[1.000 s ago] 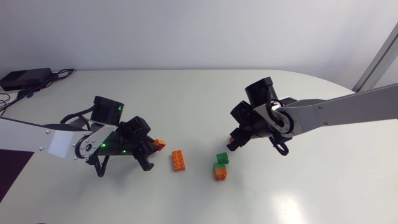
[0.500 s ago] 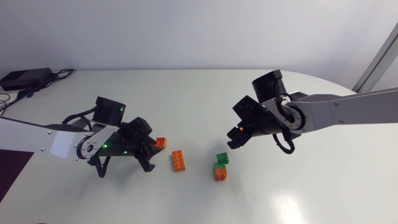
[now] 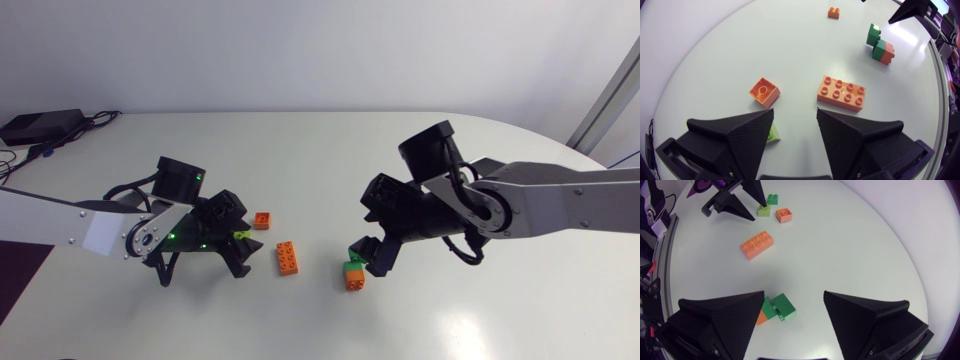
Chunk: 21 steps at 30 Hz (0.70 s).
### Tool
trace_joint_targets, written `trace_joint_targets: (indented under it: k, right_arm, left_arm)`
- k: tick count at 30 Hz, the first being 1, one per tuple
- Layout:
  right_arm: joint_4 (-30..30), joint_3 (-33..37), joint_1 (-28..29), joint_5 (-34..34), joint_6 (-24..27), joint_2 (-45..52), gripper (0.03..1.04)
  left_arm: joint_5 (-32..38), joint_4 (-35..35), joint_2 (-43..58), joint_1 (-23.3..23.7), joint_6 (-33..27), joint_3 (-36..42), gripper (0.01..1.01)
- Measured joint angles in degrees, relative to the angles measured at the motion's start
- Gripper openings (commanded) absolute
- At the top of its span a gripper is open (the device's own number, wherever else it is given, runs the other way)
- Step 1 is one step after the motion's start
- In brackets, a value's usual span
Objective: Disassemble duplo
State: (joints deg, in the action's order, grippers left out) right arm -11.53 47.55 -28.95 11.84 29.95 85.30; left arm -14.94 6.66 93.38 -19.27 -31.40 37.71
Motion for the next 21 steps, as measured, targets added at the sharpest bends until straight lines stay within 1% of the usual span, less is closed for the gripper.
trace_joint_targets:
  k: [2,6,11,13,21]
  right_arm:
    - [-0.31,0.0,0.09,-0.02,1.09,0.31,0.87]
    - [-0.87,0.0,0.07,0.0,2.78,1.2,0.87]
    - [-3.48,0.0,0.04,0.28,4.7,2.23,0.87]
    - [-3.63,0.0,0.0,0.31,5.31,2.54,0.87]
    - [-3.78,0.0,0.02,0.39,6.14,3.8,0.87]
  left_arm:
    - [0.0,0.0,0.0,0.0,0.0,0.0,0.685]
    - [0.0,0.0,-0.04,0.0,0.0,0.0,0.685]
    - [0.0,0.0,-0.07,0.02,0.0,0.0,0.685]
    - [0.0,0.0,-0.07,0.02,0.0,0.0,0.685]
    - [0.0,0.0,-0.17,0.02,0.0,0.0,0.685]
